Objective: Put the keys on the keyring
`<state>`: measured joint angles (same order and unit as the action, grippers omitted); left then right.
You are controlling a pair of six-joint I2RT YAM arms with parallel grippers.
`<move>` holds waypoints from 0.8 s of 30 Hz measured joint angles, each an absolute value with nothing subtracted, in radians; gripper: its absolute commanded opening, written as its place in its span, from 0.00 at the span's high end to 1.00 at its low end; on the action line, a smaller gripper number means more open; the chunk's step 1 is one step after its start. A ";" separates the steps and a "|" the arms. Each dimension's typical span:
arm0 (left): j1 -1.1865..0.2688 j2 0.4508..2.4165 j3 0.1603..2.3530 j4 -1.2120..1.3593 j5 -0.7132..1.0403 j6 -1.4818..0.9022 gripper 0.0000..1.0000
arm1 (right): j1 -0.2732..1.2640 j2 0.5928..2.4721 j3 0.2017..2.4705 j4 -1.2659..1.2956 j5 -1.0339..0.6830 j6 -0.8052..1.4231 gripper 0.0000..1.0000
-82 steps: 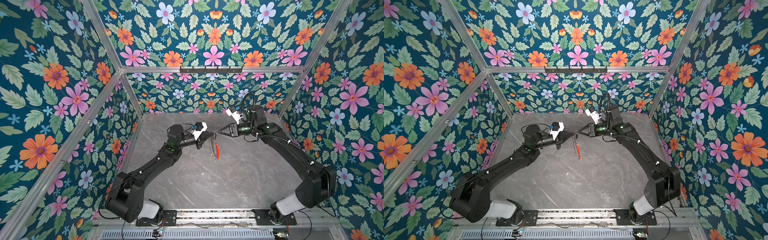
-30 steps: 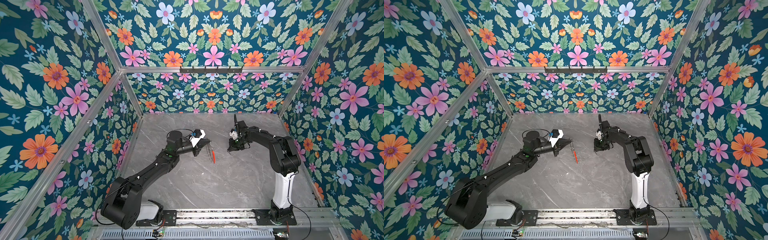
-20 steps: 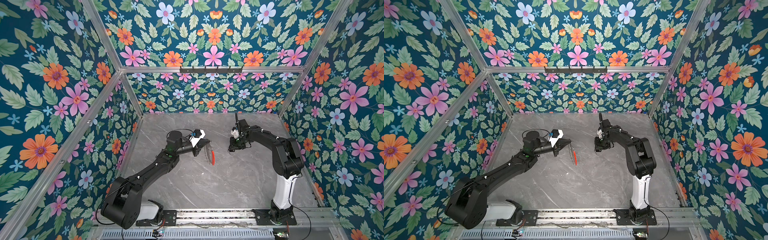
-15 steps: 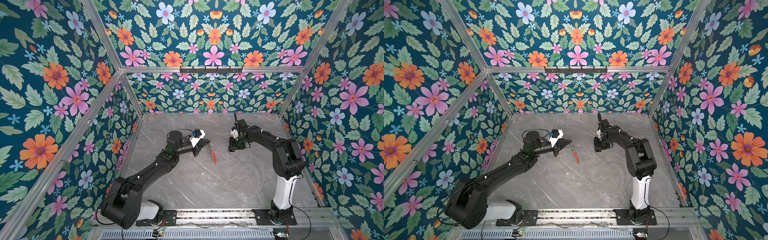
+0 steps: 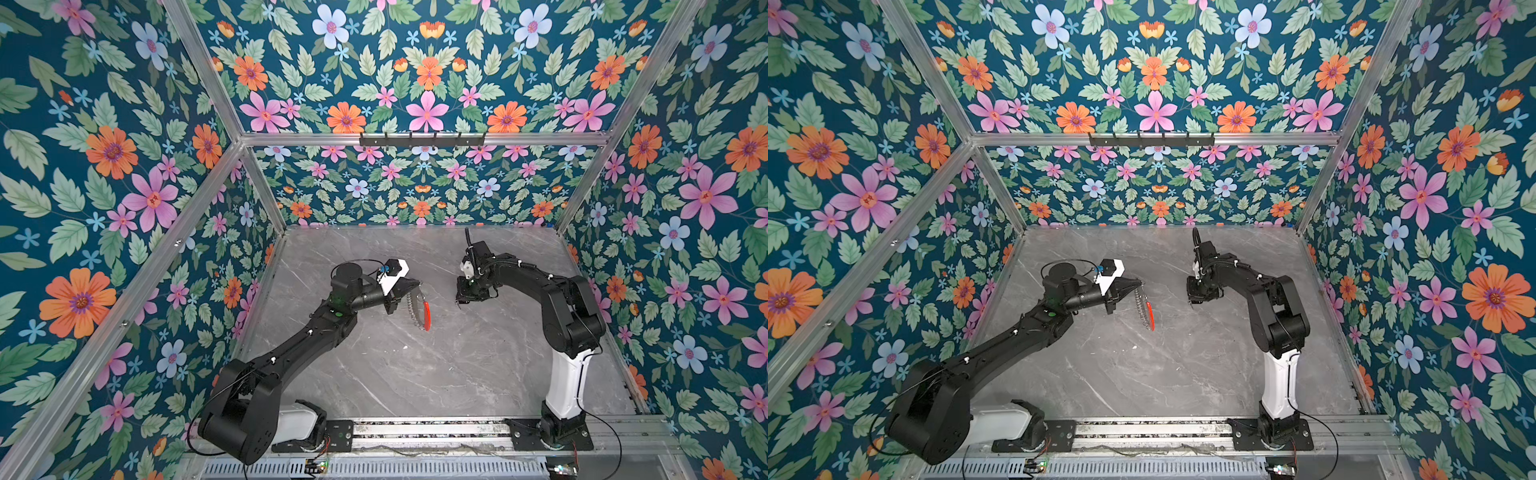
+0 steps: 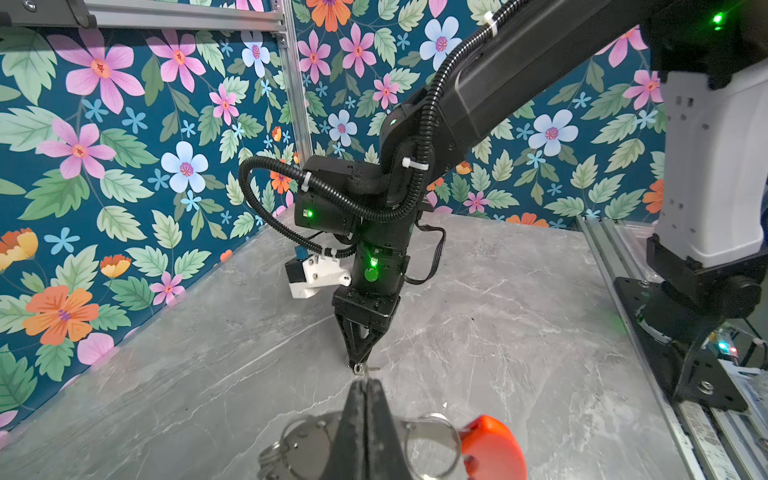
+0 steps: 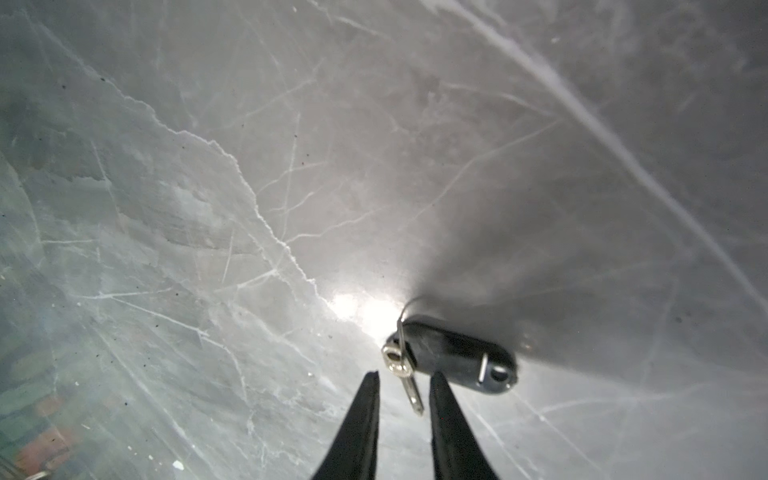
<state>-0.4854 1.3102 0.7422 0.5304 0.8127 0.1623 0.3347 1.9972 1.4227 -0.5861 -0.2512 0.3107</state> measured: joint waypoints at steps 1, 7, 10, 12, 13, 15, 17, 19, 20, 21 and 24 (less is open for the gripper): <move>-0.485 1.310 0.742 0.530 0.813 0.162 1.00 | 0.335 2.000 1.426 -0.586 -0.251 0.310 0.76; -0.485 1.309 0.742 0.529 0.812 0.162 1.00 | 0.337 2.018 1.437 -0.585 -0.252 0.311 0.76; -0.485 1.309 0.742 0.527 0.810 0.162 1.00 | 0.338 2.025 1.444 -0.584 -0.252 0.310 0.76; -0.485 1.309 0.742 0.527 0.810 0.162 1.00 | 0.339 2.029 1.446 -0.583 -0.252 0.310 0.77; -0.485 1.309 0.742 0.527 0.810 0.162 1.00 | 0.339 2.031 1.447 -0.583 -0.252 0.310 0.77; -0.485 1.309 0.742 0.527 0.810 0.162 1.00 | 0.340 2.035 1.452 -0.583 -0.252 0.310 0.78; -0.485 1.309 0.742 0.527 0.810 0.162 1.00 | 0.342 2.038 1.454 -0.582 -0.252 0.310 0.79; -0.485 1.309 0.742 0.525 0.810 0.162 1.00 | 0.343 2.041 1.454 -0.583 -0.252 0.310 0.80; -0.485 1.309 0.742 0.525 0.810 0.162 1.00 | 0.344 2.043 1.454 -0.582 -0.252 0.310 0.81; -0.485 1.309 0.742 0.524 0.810 0.162 1.00 | 0.344 2.043 1.454 -0.583 -0.252 0.310 0.81; -0.485 1.309 0.742 0.524 0.810 0.162 1.00 | 0.346 2.045 1.453 -0.582 -0.251 0.310 0.82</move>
